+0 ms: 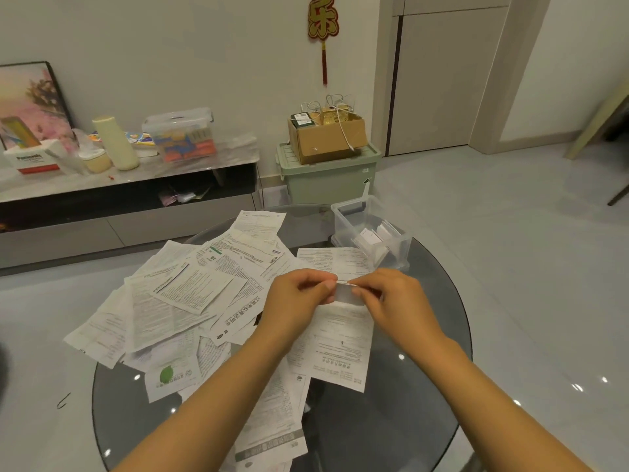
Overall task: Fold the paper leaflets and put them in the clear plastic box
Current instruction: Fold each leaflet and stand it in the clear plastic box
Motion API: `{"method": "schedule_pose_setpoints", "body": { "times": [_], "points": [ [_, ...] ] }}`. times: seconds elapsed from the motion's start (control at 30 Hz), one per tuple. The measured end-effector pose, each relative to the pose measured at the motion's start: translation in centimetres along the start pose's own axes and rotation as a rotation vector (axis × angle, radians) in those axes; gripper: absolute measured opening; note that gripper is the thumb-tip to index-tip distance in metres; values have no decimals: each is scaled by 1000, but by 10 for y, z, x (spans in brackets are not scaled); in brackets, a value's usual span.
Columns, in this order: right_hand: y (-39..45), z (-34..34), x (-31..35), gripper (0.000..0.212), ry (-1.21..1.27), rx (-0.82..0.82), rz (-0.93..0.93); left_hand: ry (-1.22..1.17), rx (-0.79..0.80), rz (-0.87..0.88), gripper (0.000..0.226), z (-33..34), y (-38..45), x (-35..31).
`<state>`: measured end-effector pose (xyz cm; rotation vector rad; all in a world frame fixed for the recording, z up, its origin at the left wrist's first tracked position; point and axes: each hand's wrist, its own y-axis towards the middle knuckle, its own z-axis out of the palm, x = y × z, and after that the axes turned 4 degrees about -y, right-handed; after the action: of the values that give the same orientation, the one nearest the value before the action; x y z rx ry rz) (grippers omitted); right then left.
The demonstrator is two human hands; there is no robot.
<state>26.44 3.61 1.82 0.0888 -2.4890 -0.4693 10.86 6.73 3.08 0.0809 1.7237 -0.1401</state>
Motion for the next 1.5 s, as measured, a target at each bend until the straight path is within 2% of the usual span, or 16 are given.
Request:
{"method": "schedule_pose_setpoints", "body": {
  "times": [0.23, 0.47, 0.67, 0.8, 0.9, 1.07, 1.17, 1.3, 1.5],
  "points": [
    [21, -25, -10, 12, 22, -56, 165, 66, 25, 125, 10, 30, 36, -20],
    [51, -40, -27, 12, 40, -90, 240, 80, 67, 211, 14, 48, 69, -34],
    [92, -39, -42, 15, -2, -265, 365, 387, -13, 326, 26, 58, 98, -38],
    [114, -23, -48, 15, -129, -173, 402, 658, 19, 365, 29, 60, 110, -23],
    [123, -11, -50, 13, -269, -157, 382, 736, 34, 374, 31, 61, 111, -15],
    [134, -1, -53, 12, -556, -3, 389, 703, 31, 378, 31, 61, 112, -10],
    [138, 2, -53, 10, -640, 86, 405, 675, 36, 378, 31, 61, 112, -10],
    [141, 0, -52, 21, -672, 175, 417, 635, 42, 368, 32, 61, 110, -9],
    [129, -15, -44, 22, -584, 105, 332, 547, 71, 334, 35, 54, 93, -14]
  ]
}}
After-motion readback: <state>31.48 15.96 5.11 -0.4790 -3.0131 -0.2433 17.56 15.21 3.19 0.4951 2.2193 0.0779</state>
